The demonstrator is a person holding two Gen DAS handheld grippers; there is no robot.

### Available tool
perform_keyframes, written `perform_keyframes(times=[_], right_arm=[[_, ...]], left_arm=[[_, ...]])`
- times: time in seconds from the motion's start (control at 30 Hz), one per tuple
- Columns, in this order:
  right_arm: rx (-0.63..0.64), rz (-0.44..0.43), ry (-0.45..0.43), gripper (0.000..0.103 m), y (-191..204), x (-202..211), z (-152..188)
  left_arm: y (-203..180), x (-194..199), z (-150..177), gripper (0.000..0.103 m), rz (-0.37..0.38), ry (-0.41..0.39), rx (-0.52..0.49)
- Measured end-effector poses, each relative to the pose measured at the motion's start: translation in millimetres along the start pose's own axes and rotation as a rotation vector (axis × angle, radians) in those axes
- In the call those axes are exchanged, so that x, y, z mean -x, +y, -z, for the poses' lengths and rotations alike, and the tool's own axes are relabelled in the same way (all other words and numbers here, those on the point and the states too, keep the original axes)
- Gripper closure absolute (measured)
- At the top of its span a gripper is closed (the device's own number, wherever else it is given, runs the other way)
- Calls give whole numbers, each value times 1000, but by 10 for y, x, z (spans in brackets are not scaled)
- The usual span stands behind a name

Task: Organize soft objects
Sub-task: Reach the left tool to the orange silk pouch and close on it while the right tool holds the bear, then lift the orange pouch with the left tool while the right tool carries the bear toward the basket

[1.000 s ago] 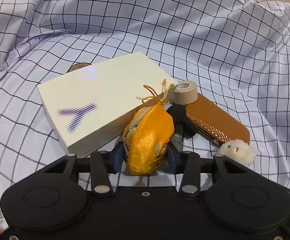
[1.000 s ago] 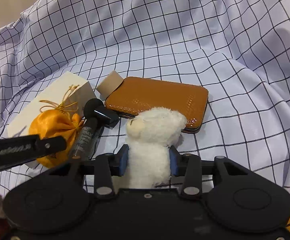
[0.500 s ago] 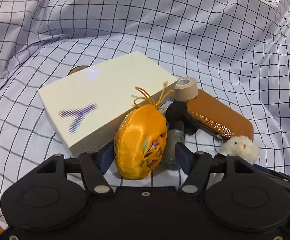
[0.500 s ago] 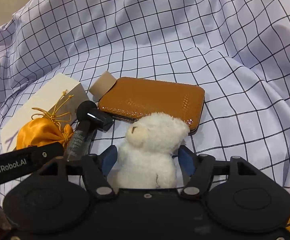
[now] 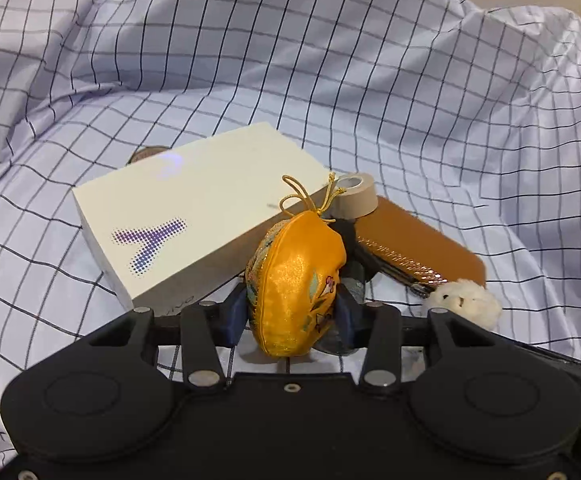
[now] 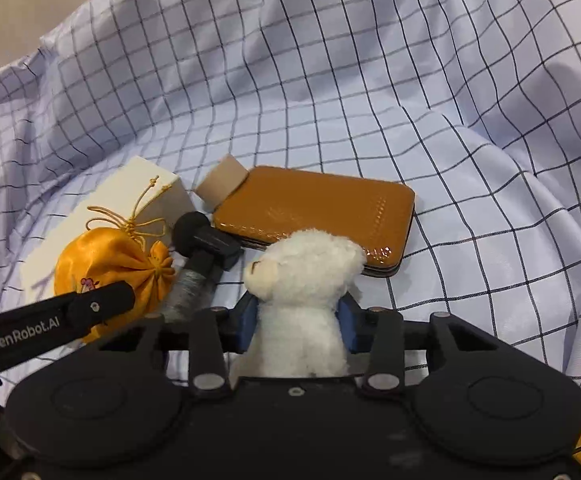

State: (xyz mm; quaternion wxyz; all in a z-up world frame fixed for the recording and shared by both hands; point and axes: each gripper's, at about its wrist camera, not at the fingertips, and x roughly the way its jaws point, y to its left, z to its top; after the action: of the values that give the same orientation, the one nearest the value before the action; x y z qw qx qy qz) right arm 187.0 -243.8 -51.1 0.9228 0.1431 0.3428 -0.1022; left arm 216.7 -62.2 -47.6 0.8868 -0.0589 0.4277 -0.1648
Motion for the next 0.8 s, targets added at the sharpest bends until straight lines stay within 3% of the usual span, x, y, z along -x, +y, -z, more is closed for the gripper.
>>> perform_keyframes(times=[0.2, 0.27, 0.33, 0.43, 0.53, 0.63, 0.73, 0.8], right_arm=[[20, -26, -44, 73, 73, 334, 35], [26, -33, -65, 91, 84, 497, 65], [37, -32, -82, 94, 92, 646, 102], [77, -27, -90, 94, 137, 661, 173], [113, 40, -39, 92, 202, 338, 217], [153, 46, -65, 89, 278, 264, 215], [160, 53, -68, 84, 302, 212, 157], [153, 54, -54, 73, 265, 126, 131]], left_arm=[[-9, 335, 19, 59, 28, -34, 0], [16, 485, 53, 59, 35, -40, 3], [32, 632, 109, 59, 31, -52, -8], [60, 765, 207, 59, 15, -67, -13], [95, 770, 249, 59, 9, -50, 17], [103, 790, 266, 59, 15, -54, 19], [121, 768, 271, 59, 13, -49, 28], [145, 740, 273, 59, 28, -38, 43]])
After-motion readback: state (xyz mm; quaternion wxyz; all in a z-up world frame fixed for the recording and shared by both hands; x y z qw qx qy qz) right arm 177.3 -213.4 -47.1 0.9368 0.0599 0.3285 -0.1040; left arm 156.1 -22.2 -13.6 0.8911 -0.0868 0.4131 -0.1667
